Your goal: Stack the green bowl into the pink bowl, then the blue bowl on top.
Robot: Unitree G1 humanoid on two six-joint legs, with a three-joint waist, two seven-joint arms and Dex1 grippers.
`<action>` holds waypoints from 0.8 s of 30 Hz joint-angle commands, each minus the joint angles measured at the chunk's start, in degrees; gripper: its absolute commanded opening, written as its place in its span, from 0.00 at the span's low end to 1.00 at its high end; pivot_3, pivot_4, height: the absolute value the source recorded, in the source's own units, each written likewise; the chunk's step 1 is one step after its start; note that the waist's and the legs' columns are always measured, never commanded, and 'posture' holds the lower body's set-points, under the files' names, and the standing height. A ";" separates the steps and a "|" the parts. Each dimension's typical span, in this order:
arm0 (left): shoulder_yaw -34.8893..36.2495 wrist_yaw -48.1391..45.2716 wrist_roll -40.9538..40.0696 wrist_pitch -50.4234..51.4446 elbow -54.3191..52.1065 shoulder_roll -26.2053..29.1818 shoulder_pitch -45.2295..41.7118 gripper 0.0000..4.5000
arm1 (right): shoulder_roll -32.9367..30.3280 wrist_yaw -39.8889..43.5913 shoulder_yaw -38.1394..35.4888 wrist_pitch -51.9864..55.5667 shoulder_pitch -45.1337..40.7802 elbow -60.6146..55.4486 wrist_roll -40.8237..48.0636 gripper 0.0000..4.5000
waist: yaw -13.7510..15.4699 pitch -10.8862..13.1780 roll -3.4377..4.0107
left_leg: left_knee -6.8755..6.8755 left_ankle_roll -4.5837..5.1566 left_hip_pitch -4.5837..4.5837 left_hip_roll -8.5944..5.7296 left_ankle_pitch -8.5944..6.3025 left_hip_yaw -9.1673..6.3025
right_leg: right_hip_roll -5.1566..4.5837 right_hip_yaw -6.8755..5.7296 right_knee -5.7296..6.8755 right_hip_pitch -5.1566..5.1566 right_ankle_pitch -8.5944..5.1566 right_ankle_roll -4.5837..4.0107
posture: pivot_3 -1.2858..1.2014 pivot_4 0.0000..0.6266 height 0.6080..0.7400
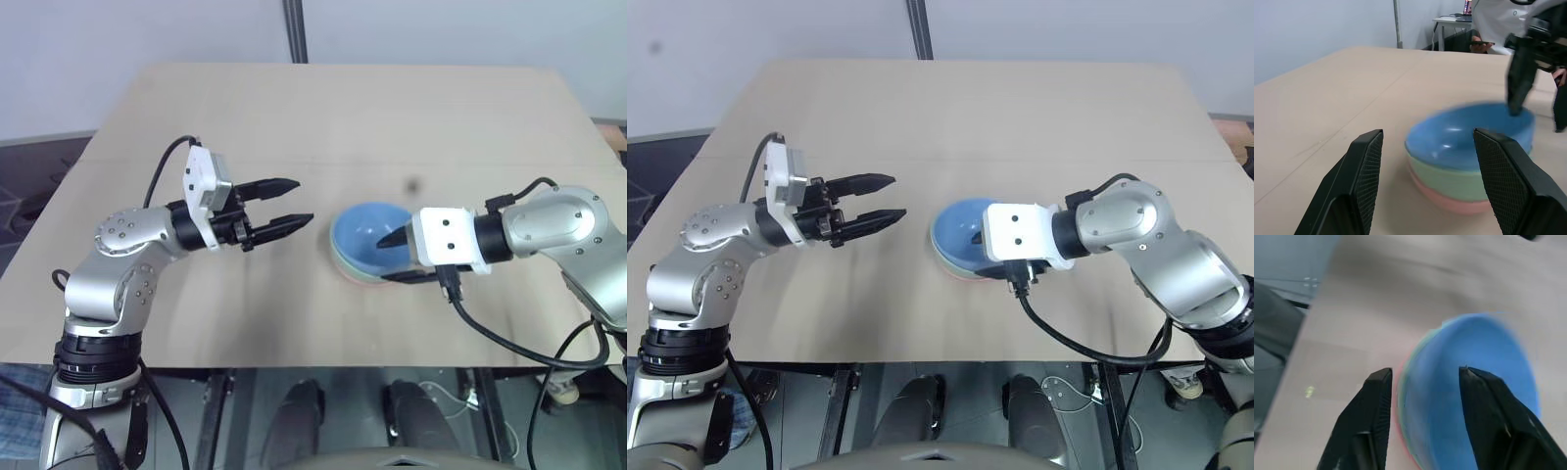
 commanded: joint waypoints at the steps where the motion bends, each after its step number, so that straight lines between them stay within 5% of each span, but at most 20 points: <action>1: 0.21 0.53 0.00 -1.20 -1.75 0.14 -0.84 0.68 | -0.77 -0.56 -2.51 0.24 -0.15 0.66 -0.22 0.44 | 0.00 0.00 0.00 | 0.00 0.00 0.00 0.00 0.00 0.00 | 0.00 0.00 0.00 0.00 0.00 0.00 | 0.52 0.24 1.00; 13: 3.90 7.01 0.61 1.57 -6.87 2.55 7.21 0.68 | -3.23 0.59 -29.48 2.46 17.08 8.10 14.77 0.44 | 0.03 0.01 -0.01 | -0.04 0.01 0.04 0.00 0.00 0.01 | -0.01 0.02 -0.01 0.06 0.00 0.00 | 0.52 0.24 1.00; 24: 4.68 8.78 3.80 0.05 -8.38 3.74 16.90 0.68 | -0.31 8.32 -40.63 -22.53 33.85 27.31 13.28 0.44 | 0.00 0.04 0.01 | -0.03 0.01 0.22 -0.02 -0.01 0.09 | -0.02 0.07 -0.01 0.25 0.00 0.00 | 0.52 0.24 1.00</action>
